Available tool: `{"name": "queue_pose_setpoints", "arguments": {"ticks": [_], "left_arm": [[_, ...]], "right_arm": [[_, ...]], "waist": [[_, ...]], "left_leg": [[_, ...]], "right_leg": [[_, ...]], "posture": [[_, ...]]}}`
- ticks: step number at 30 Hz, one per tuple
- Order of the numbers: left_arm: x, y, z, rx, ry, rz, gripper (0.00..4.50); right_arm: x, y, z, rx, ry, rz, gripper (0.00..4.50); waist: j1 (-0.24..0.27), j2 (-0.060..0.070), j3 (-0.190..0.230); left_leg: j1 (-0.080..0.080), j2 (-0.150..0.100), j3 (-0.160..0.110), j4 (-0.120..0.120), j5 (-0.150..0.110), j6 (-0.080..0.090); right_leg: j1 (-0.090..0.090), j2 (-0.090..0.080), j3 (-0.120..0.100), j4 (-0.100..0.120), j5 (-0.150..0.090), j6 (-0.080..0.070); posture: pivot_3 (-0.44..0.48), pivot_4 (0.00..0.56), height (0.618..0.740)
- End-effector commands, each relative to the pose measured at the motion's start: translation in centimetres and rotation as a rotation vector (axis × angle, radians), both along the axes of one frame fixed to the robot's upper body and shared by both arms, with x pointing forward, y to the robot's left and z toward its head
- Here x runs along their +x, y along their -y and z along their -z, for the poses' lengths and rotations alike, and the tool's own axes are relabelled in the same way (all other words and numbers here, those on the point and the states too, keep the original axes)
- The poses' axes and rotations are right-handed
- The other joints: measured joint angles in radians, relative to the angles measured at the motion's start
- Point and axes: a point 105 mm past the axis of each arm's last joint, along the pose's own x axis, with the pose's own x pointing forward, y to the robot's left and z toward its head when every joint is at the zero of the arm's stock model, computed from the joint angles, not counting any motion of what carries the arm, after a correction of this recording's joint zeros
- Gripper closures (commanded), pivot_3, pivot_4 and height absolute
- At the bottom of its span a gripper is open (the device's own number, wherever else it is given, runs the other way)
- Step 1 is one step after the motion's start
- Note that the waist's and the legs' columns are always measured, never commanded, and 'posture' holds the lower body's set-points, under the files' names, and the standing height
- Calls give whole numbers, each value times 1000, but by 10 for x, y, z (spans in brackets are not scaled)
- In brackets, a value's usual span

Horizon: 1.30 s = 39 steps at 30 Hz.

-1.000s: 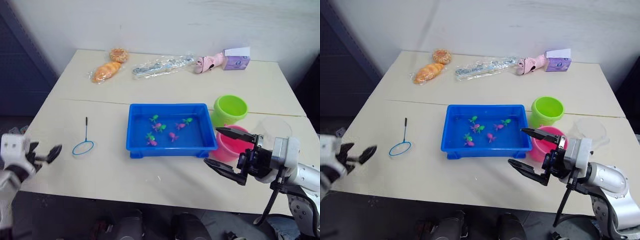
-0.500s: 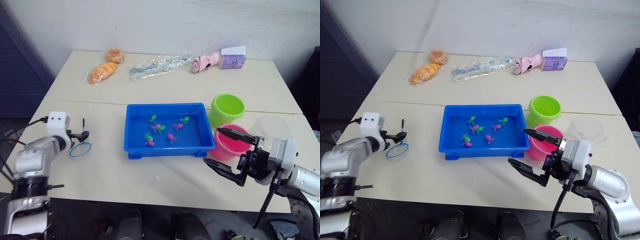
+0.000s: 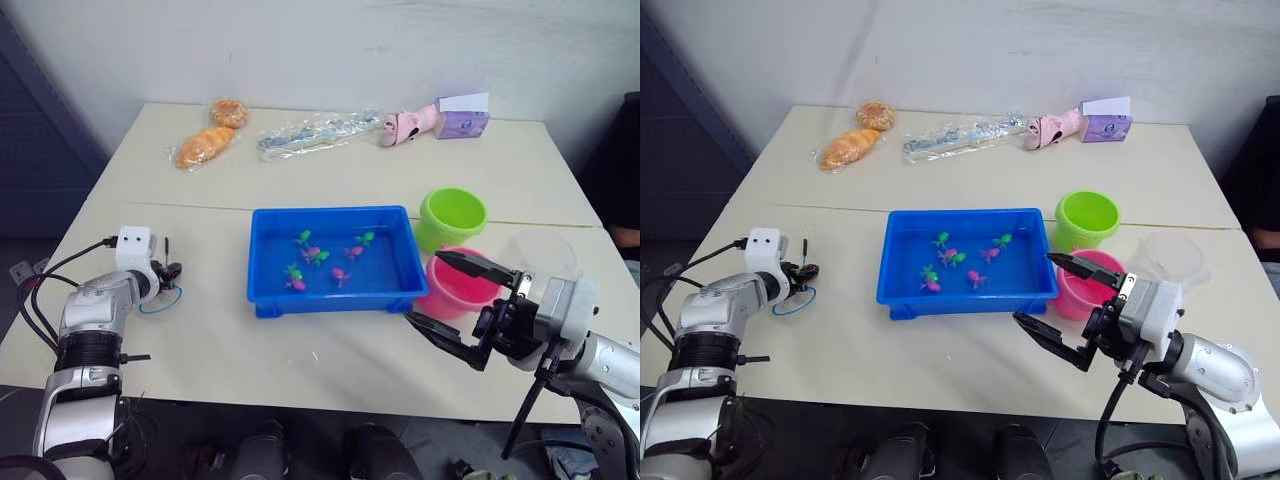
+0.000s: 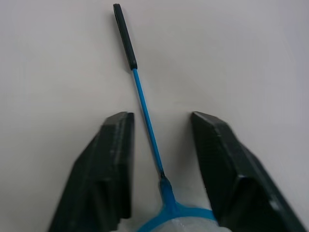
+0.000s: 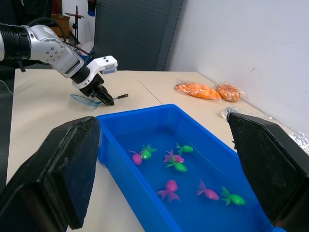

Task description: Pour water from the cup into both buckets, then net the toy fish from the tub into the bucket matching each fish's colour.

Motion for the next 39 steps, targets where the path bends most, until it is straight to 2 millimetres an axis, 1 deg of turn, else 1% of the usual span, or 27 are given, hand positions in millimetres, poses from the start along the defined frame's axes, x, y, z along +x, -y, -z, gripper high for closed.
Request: {"name": "queue_pose_setpoints", "arguments": {"ticks": [1, 2, 4, 5, 7, 8, 9, 10, 11, 13, 15, 16, 18, 19, 22, 23, 25, 26, 28, 29, 32, 34, 37, 39], "left_arm": [[-16, -10, 23, -24, -92, -35, 3973], [-17, -12, 22, -24, -87, -40, 4447], [-16, -22, 1, -41, 15, -36, 4483], [-16, -24, -14, -55, 81, -6, 4483], [-16, -20, -42, -84, 205, 91, 4483], [-16, -15, -63, -89, 294, 181, 4483], [-18, -10, -77, -88, 350, 243, 4483], [-20, -3, -91, -81, 396, 333, 4483], [-24, 10, -106, -74, 421, 462, 4483], [-36, 42, -133, 12, 475, 762, 4483], [-47, 69, -145, 91, 509, 1000, 4483], [-57, 88, -148, 142, 523, 1172, 4483], [-77, 121, -140, 270, 424, 1499, 4483], [-82, 133, -138, 303, 396, 1605, 4483], [-87, 169, -140, 278, 370, 1783, 4483], [-88, 176, -138, 284, 352, 1822, 4483], [-88, 190, -128, 381, 295, 1929, 4483], [-86, 199, -128, 386, 297, 1944, 4483], [-81, 218, -135, 347, 352, 1944, 4483], [-80, 224, -137, 327, 367, 1944, 4483], [-77, 229, -132, 353, 367, 1959, 4483], [-76, 234, -133, 332, 393, 1955, 4483], [-77, 238, -135, 292, 424, 1949, 4483], [-78, 237, -131, 302, 412, 1950, 4483]], "right_arm": [[-4, -2, -8, 1, 46, -9, 0], [-5, -2, -8, -1, 45, -10, 0], [-5, -1, -9, -17, 50, -14, 0], [-5, 0, -11, -15, 52, -7, 0], [-4, 3, -14, -9, 51, 4, 0], [-4, 2, -15, -10, 43, 1, 0], [-4, 2, -16, -11, 37, -3, 0], [-4, 0, -17, -15, 26, -12, 0], [-4, -4, -17, -15, -24, -39, 0], [0, -10, -14, -78, -128, -46, 0], [10, -9, -11, -138, -206, 1, 0], [14, -11, -10, -176, -228, 8, 0], [16, -18, -11, -246, -258, -31, 0], [18, -21, -12, -261, -274, -42, 0], [27, -32, -10, -295, -333, -51, 0], [30, -35, -9, -302, -343, -51, 0], [38, -46, -10, -304, -358, -51, 0], [40, -51, -10, -304, -368, -54, 0], [42, -60, -9, -308, -392, -74, 0], [42, -64, -8, -309, -402, -83, 0], [40, -72, -5, -314, -430, -105, 0], [39, -75, -5, -298, -440, -113, 0], [39, -77, -6, -280, -446, -116, 0], [37, -78, -4, -273, -459, -129, 0]], "waist": [[0, 0, 0], [0, 0, 0], [-4, 0, 0], [-6, 0, 0], [-14, 0, 0], [-15, -1, 0], [-15, -2, 1], [-15, -3, 1], [-13, -3, 1], [-11, -3, 2], [-7, -2, 1], [-6, -1, 1], [-3, 0, 1], [-3, 1, 1], [0, 1, 1], [-1, 1, 2], [-6, 1, 1], [-8, 1, 1], [-6, 1, 2], [-4, 1, 2], [-6, 1, 2], [-6, 1, 2], [-4, 1, 2], [-3, 1, 2]], "left_leg": [[0, 0, 0, 0, 0, 0], [0, 0, 0, 0, 0, 0], [0, 0, 0, 0, 0, 0], [0, 0, 1, 0, 0, 0], [-1, 0, 1, 0, 0, 0], [-1, 0, 0, 0, 0, 0], [-1, 0, 0, 0, 0, 0], [-2, 0, 0, 0, 0, -1], [-2, 0, -1, 0, 1, -1], [-2, 0, -1, 1, 1, 0], [-2, 0, -1, 0, 1, 0], [-2, 0, -1, 0, 1, 0], [-3, 0, -1, -1, 1, 0], [-3, 0, -1, -1, 1, 0], [-5, 0, -1, -2, 1, 1], [-8, 0, -2, -1, 1, 1], [-12, 0, -2, 2, 2, 2], [-13, 0, -2, 4, 2, 3], [-18, 0, -2, 7, 2, 4], [-19, 0, -2, 8, 2, 4], [-21, 0, -2, 13, 0, 6], [-21, 0, -2, 14, 0, 7], [-21, 0, -3, 16, 0, 7], [-21, 0, -3, 16, 0, 7]], "right_leg": [[0, 0, 0, 0, 0, 0], [0, 0, 0, 0, 0, 0], [0, 0, 0, 0, 0, 0], [0, 0, 1, 0, 0, 0], [-1, 0, 1, 0, 0, 0], [-1, 0, 0, 0, 0, 0], [-1, 0, 0, 0, 0, 0], [-1, 0, -1, 0, 0, 0], [-1, 0, -1, -1, 0, 0], [-1, -1, -1, -1, 0, 0], [0, -2, -1, -3, 0, -1], [0, -3, -1, -4, 0, -1], [0, -3, -1, -7, 0, -2], [0, -3, -1, -8, 0, -3], [-1, -1, -2, -8, 0, -3], [-3, 0, -2, -7, 0, -3], [-6, 0, -2, -7, 0, -2], [-7, 1, -2, -6, 1, -2], [-10, 1, -3, 1, 1, -1], [-11, 0, -3, 2, 1, -1], [-12, 0, -3, 4, 1, -1], [-12, 0, -3, 4, 1, -1], [-12, 0, -3, 4, 1, -1], [-12, 0, -3, 4, 1, -1]], "posture": [[0, 150, 740], [0, 150, 740], [0, 150, 740], [0, 150, 740], [0, 150, 740], [0, 150, 740], [0, 150, 740], [0, 150, 740], [0, 150, 740], [0, 150, 740], [0, 150, 740], [0, 150, 740], [0, 150, 740], [0, 150, 740], [0, 150, 740], [0, 150, 740], [0, 150, 740], [0, 150, 740], [0, 150, 740], [0, 150, 740], [0, 150, 740], [0, 150, 740], [0, 150, 740], [0, 150, 740]]}}
